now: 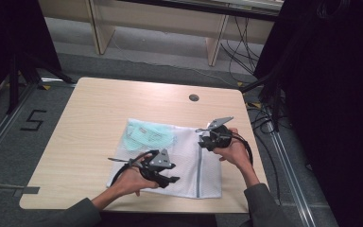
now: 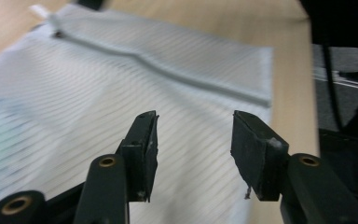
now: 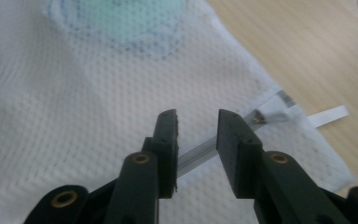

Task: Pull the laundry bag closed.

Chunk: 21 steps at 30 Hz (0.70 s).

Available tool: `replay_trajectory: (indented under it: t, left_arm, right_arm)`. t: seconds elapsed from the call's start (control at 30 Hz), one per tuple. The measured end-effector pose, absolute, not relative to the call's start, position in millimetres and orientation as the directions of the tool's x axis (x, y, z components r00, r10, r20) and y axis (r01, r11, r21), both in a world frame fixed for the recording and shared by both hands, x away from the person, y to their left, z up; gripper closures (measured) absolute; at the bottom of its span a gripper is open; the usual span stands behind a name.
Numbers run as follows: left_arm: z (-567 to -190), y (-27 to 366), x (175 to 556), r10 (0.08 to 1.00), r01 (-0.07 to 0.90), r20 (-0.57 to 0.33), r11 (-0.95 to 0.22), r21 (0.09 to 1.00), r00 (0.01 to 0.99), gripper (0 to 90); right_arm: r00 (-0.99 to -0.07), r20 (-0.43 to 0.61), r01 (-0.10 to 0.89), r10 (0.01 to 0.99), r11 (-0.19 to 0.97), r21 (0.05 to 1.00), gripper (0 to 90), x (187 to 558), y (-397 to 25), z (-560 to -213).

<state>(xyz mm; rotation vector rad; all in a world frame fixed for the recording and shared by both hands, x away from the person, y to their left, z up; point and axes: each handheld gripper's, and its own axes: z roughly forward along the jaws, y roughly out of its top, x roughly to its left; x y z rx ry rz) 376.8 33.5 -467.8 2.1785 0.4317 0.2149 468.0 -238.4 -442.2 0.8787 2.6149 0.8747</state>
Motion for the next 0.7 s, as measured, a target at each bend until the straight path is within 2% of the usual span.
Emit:
replay_trajectory:
  t: [0.4,0.57,0.7]
  left_arm:
    - [-459,119,394,0.569,0.326,0.010,-0.484,0.812,0.822,49.4]
    - [-458,136,394,0.596,0.346,0.003,-0.470,0.812,0.803,48.1]
    - [-458,147,391,0.614,0.360,-0.010,-0.449,0.818,0.789,46.5]
  right_arm:
    - [-0.850,-0.024,0.423,0.527,0.707,0.567,74.7,434,-230,-454]
    - [-0.856,-0.011,0.426,0.516,0.718,0.551,74.1,422,-230,-458]
    - [-0.846,-0.001,0.442,0.533,0.702,0.559,69.7,413,-234,-460]
